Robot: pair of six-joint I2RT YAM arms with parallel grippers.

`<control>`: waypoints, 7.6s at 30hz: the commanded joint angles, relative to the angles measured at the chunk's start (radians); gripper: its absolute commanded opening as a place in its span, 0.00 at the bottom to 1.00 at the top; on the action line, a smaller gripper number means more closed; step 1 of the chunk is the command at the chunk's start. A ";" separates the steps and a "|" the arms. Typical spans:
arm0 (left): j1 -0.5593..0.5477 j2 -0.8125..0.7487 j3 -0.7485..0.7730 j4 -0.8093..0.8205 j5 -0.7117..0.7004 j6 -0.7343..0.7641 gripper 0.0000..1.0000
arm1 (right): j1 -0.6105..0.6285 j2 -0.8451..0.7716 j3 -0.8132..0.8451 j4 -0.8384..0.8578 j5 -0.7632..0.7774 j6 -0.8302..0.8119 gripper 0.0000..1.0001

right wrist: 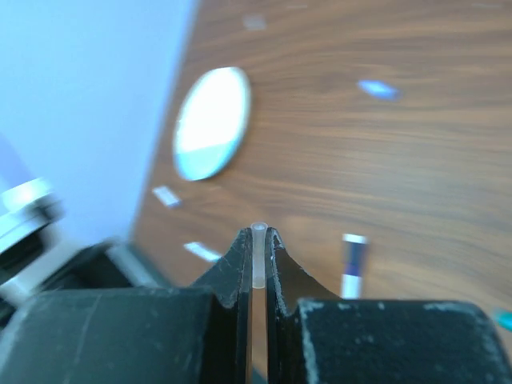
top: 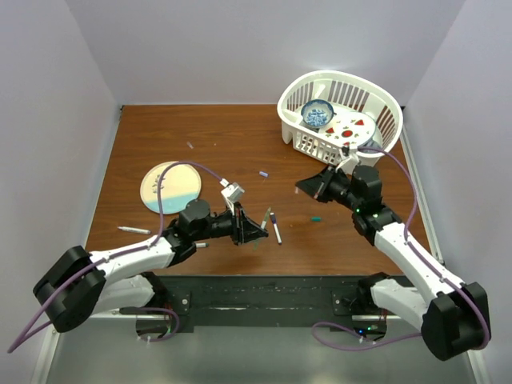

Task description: Insert the pens into the pen caps

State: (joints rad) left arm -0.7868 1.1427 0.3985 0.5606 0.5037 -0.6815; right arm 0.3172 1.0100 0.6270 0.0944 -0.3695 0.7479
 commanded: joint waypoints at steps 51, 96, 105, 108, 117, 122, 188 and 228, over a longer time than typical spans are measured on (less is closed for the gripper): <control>-0.003 0.042 -0.047 0.415 0.062 -0.257 0.00 | 0.326 -0.071 -0.032 0.430 0.170 0.191 0.00; 0.012 0.040 0.005 0.401 0.078 -0.262 0.00 | 0.378 -0.177 -0.171 0.317 0.182 0.100 0.00; 0.014 0.035 -0.001 0.401 0.082 -0.263 0.00 | 0.379 -0.195 -0.118 0.288 0.202 0.093 0.00; 0.014 0.034 -0.004 0.403 0.084 -0.266 0.00 | 0.379 -0.191 -0.096 0.291 0.219 0.099 0.00; 0.014 0.032 -0.026 0.423 0.085 -0.276 0.00 | 0.379 -0.159 -0.024 0.294 0.256 0.107 0.00; 0.014 0.032 -0.021 0.417 0.088 -0.274 0.00 | 0.378 -0.139 -0.027 0.317 0.233 0.122 0.00; 0.115 0.092 0.178 0.288 0.027 -0.179 0.00 | 0.572 -0.129 -0.286 0.338 0.146 0.080 0.00; 0.150 -0.123 0.260 -0.445 0.201 0.088 0.00 | 0.787 -0.118 0.405 -0.540 0.541 -0.928 0.72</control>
State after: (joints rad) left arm -0.6376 1.0397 0.6098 0.2855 0.6456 -0.6373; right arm 1.0992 0.8192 0.9649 -0.2897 0.2493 0.2123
